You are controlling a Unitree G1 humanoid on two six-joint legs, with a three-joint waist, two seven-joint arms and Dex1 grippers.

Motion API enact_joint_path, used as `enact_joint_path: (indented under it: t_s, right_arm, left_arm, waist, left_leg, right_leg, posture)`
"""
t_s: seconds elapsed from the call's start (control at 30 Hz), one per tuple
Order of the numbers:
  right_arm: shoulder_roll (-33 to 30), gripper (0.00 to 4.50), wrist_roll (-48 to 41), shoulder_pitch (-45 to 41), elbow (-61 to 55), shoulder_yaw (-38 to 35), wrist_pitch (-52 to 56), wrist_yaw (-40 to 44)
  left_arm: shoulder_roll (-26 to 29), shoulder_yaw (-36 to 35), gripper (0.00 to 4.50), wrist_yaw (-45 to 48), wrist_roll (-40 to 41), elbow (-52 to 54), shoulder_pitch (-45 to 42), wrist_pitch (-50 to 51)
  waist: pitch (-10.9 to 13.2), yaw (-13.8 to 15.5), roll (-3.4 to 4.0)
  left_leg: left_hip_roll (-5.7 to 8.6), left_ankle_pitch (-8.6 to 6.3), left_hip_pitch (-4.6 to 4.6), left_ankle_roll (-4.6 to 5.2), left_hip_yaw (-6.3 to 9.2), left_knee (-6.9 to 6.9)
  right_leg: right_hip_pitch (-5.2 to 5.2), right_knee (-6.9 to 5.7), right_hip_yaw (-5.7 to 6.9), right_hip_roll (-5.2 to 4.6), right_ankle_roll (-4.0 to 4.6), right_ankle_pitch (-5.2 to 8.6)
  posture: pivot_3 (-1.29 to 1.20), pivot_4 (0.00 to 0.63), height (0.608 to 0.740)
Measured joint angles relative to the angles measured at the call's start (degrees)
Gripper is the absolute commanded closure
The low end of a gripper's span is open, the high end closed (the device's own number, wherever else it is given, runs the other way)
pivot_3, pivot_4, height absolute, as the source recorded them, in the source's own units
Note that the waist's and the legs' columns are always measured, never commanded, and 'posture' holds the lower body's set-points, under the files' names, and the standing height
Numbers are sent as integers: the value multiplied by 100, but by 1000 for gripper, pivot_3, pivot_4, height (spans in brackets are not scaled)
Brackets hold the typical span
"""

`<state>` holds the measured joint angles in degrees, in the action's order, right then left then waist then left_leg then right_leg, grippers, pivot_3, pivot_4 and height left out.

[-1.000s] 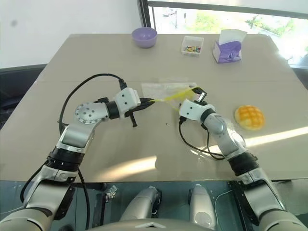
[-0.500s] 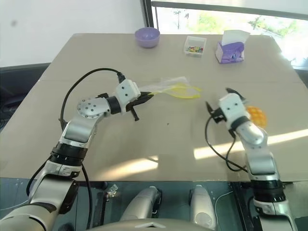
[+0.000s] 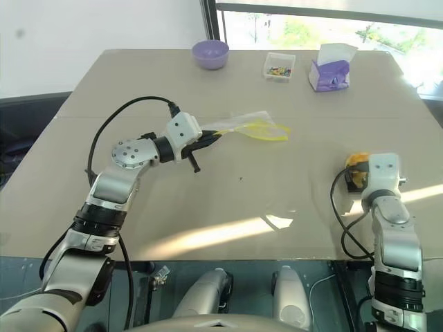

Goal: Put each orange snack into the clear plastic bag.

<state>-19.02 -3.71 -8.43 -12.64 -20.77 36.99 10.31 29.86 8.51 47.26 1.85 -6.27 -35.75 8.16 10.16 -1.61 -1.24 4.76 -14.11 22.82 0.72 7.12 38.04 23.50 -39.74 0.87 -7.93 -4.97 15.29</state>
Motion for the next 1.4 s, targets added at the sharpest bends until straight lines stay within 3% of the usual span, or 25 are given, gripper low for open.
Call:
enact_joint_path:
  t_s: [0.07, 0.2, 0.27, 0.5, 0.63, 0.9, 1.23, 1.4]
  right_arm:
    - [134, 890, -258, -95, 13, -220, 166, -30]
    - [137, 2534, -546, -121, 23, -417, 325, -80]
    - [122, 3081, -576, -114, 13, -426, 348, -67]
    - [-89, 3081, -878, 0, -588, 350, 62, 653]
    - [-80, 3081, -1464, -487, -1367, 1012, 218, 1120]
    - [127, 3081, -1587, -1330, -902, 1979, 364, 1275]
    - [63, 3081, -1608, -1427, -512, 2152, 371, 1446]
    - [-52, 3081, -1913, -1368, -842, 1835, 567, 1428]
  left_arm:
    - [-1, 0, 4500, 0, 7, 0, 0, 2]
    - [-2, -4, 4500, -1, 59, 3, 3, 29]
    - [-3, -4, 4500, -2, 61, 6, 4, 32]
    - [-16, -25, 4500, -13, 98, 20, 13, 52]
    - [-71, -30, 4500, -14, 184, 63, 12, 60]
    - [-179, -24, 4500, -4, 290, 315, 26, -40]
    - [-101, -33, 4500, -2, 383, 607, 231, 25]
    - [-14, -43, 4500, -31, 372, 604, 230, 92]
  waist:
    - [0, 6, 0]
    - [0, 32, 0]
    - [0, 47, 0]
    - [4, -37, 7]
    - [4, -78, 7]
    - [5, -42, 6]
    - [5, -56, 6]
    - [5, -43, 6]
  left_leg:
    - [0, 0, -1, 1, 1, 0]
    - [0, -1, 0, 1, 0, 0]
    - [0, 0, -1, 1, -1, 0]
    - [-2, -1, 0, 1, -4, -1]
    - [-2, -1, -1, 1, -2, -1]
    - [0, 0, 4, -1, 2, -1]
    - [-1, 0, 3, 0, 1, -5]
    - [0, 0, 5, 0, 2, -7]
  right_leg:
    - [-1, 0, 0, 0, 0, 0]
    - [0, 1, 0, 0, 0, 0]
    - [0, 1, 0, 0, 0, 0]
    - [3, -1, -3, 1, -1, 0]
    - [2, 0, -2, 1, -1, 0]
    - [3, 6, 1, -1, -2, -1]
    - [6, 4, 0, 0, -1, -1]
    - [6, 9, 1, 0, -2, -1]
  posture:
    - [0, 150, 740]
    - [0, 150, 740]
    - [0, 150, 740]
    - [0, 150, 740]
    - [0, 150, 740]
    - [0, 150, 740]
    - [0, 150, 740]
    - [0, 150, 740]
